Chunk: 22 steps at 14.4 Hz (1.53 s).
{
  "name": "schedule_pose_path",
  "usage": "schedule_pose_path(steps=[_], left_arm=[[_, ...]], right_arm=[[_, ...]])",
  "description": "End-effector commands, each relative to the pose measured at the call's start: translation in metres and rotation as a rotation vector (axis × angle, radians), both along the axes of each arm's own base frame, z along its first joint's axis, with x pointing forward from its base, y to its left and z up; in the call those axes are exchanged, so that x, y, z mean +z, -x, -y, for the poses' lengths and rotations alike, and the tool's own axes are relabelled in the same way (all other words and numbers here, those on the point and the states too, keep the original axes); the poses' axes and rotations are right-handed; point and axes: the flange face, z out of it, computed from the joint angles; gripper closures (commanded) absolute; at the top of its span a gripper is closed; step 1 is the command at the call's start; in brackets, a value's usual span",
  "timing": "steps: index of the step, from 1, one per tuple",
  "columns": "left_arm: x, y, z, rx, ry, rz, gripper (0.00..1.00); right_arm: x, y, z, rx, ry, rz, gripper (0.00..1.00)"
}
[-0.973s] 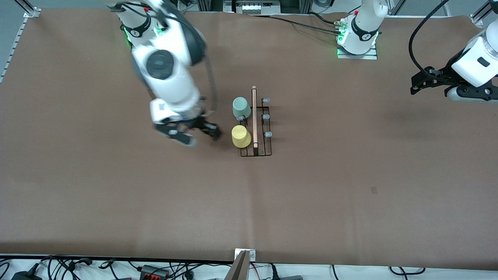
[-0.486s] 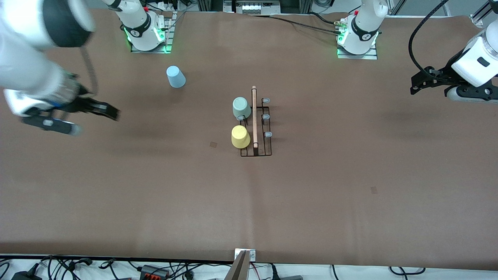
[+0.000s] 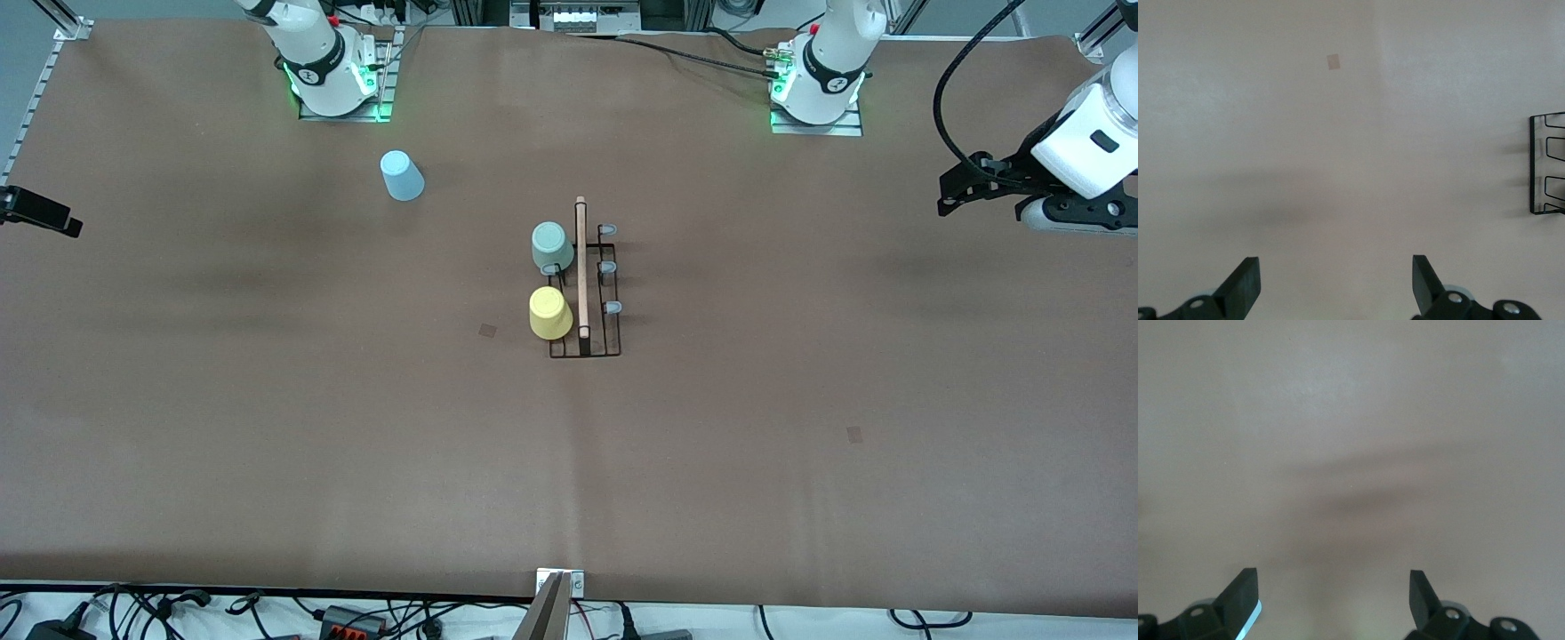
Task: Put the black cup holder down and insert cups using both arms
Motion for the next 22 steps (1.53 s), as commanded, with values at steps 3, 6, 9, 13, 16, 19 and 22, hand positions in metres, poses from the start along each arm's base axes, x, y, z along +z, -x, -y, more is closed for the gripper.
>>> schedule_pose_path(steps=[3,6,9,13,16,19,22], left_arm=[[0.006,-0.002,0.001,0.005,0.021,-0.005,0.00],[0.006,-0.002,0.000,0.006,0.021,-0.005,0.00],[0.006,-0.002,0.003,0.003,0.021,-0.001,0.00],[0.006,-0.002,0.003,0.005,0.021,-0.001,0.00],[0.006,-0.002,0.003,0.005,0.021,-0.001,0.00],[0.006,-0.002,0.003,0.003,0.021,-0.001,0.00],[0.006,-0.002,0.003,0.003,0.021,-0.001,0.00]], right_arm=[[0.020,0.011,-0.033,0.046,-0.040,-0.054,0.00],[0.018,0.007,-0.040,0.003,-0.034,-0.021,0.00],[0.032,0.010,-0.052,0.018,0.001,0.059,0.00],[0.041,0.010,-0.060,0.039,0.068,0.093,0.00],[0.041,0.009,-0.062,0.029,-0.005,0.103,0.00],[0.041,0.008,-0.066,0.035,-0.018,0.110,0.00],[0.039,0.008,-0.074,0.050,-0.022,0.093,0.00]])
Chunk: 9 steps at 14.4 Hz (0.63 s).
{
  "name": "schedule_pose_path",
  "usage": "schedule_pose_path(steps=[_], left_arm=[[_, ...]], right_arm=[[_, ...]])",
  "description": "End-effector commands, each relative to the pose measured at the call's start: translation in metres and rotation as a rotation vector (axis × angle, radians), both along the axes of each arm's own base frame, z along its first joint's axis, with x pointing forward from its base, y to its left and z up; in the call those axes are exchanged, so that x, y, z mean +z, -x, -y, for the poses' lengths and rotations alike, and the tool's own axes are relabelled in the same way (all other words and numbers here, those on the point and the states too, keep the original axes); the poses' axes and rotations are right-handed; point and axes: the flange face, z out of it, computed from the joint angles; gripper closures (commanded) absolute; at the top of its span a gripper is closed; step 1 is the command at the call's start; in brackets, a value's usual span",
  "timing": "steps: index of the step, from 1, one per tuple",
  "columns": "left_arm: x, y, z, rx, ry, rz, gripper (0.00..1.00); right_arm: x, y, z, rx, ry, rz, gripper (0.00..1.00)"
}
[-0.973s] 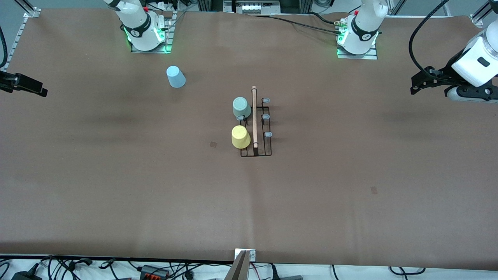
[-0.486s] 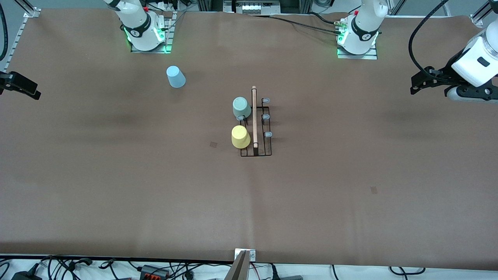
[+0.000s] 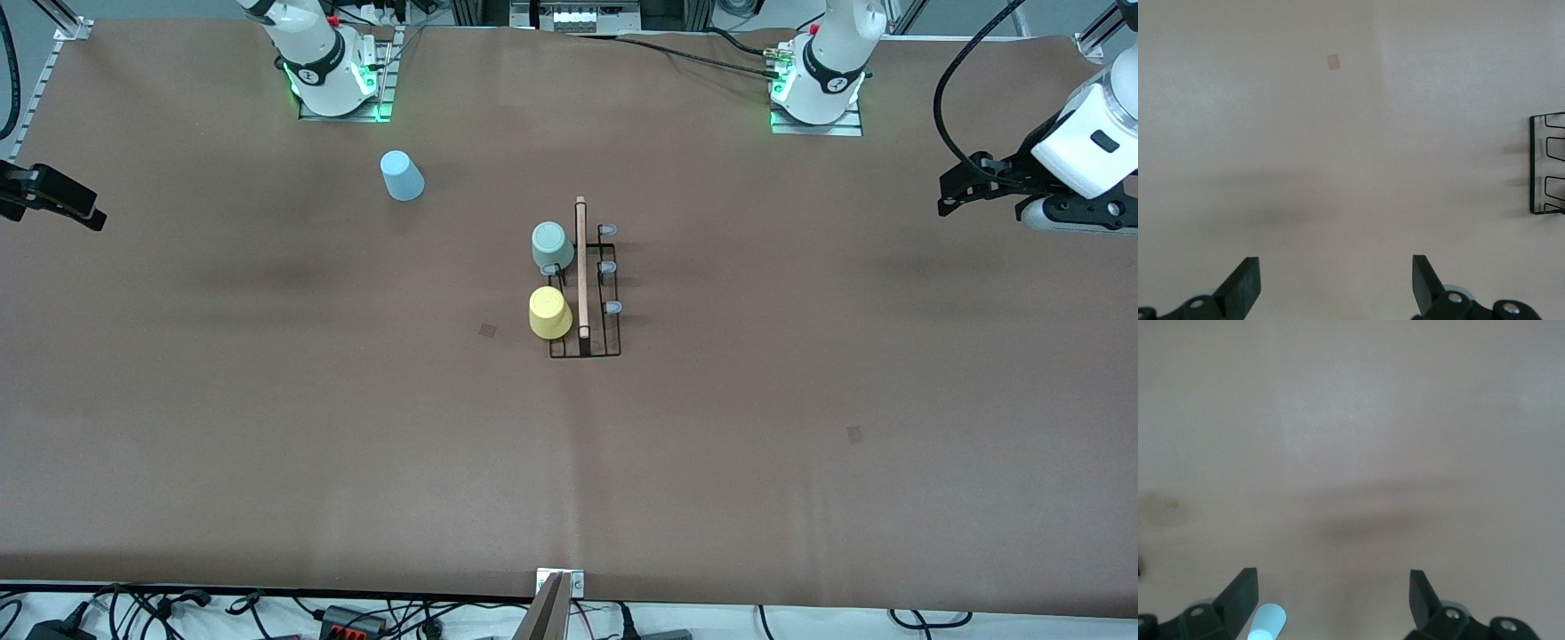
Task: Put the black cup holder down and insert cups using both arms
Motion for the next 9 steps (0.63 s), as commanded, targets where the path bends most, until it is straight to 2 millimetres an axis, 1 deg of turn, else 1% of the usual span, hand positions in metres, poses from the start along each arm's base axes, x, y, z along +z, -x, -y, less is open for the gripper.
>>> schedule_pose_path(steps=[1,3,6,9], left_arm=[[0.006,-0.002,0.002,0.004,0.021,-0.001,0.00],[0.006,-0.002,0.002,0.004,0.021,-0.001,0.00],[0.006,-0.002,0.002,0.004,0.021,-0.001,0.00],[0.006,-0.002,0.002,0.004,0.021,-0.001,0.00]], right_arm=[[0.002,0.006,-0.017,0.016,-0.016,-0.002,0.00],[0.004,0.006,-0.020,0.023,-0.016,0.004,0.00],[0.005,0.006,-0.009,0.013,-0.014,0.001,0.00],[0.006,0.005,-0.007,0.021,-0.003,0.005,0.00]])
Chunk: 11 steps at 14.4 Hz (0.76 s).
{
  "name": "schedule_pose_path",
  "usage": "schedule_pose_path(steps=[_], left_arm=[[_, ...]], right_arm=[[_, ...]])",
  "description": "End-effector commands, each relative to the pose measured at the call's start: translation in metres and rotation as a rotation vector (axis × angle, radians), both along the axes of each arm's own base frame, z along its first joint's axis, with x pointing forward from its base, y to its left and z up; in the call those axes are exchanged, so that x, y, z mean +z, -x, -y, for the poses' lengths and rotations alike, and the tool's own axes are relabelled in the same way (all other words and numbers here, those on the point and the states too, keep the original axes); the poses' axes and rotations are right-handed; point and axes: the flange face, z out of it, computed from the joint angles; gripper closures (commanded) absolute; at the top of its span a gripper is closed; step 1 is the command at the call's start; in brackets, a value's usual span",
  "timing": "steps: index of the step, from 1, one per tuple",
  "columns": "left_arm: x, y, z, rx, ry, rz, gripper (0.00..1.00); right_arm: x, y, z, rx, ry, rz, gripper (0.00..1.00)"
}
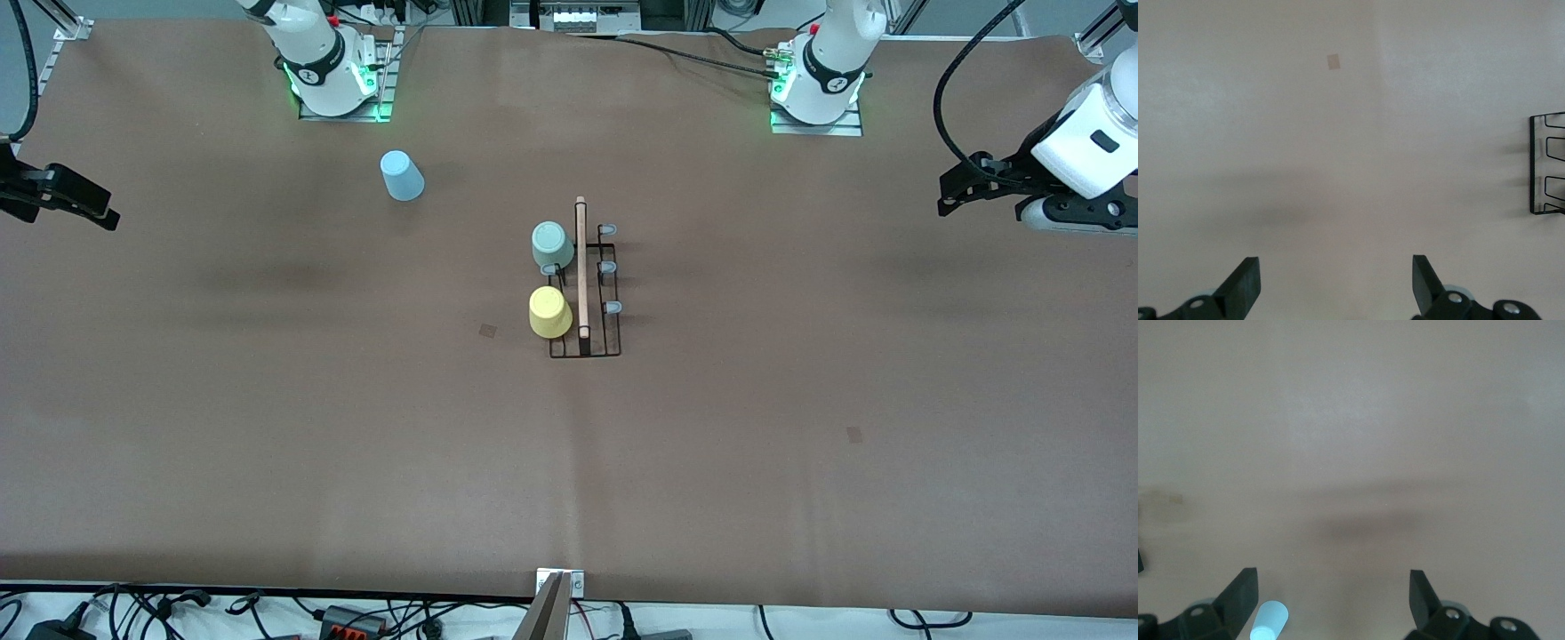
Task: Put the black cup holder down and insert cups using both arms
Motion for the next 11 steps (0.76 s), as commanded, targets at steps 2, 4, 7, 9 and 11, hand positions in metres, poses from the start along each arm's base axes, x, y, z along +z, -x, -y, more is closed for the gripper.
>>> schedule_pose_path(steps=[2,4,7,9,11], left_arm=[[0.006,-0.002,0.002,0.004,0.021,-0.002,0.00],[0.006,-0.002,0.002,0.004,0.021,-0.002,0.00],[0.006,-0.002,0.002,0.004,0.021,-0.002,0.00],[0.006,-0.002,0.002,0.004,0.021,-0.002,0.00],[0.006,-0.002,0.002,0.002,0.021,-0.002,0.00]], right_arm=[[0.007,0.005,0.001,0.002,0.000,0.007,0.00],[0.006,0.004,0.000,0.005,0.001,0.006,0.00],[0.003,0.002,0.001,0.002,0.001,0.003,0.00],[-0.001,-0.001,0.002,-0.002,0.001,-0.004,0.00],[-0.003,-0.002,0.002,-0.007,0.001,-0.006,0.00]])
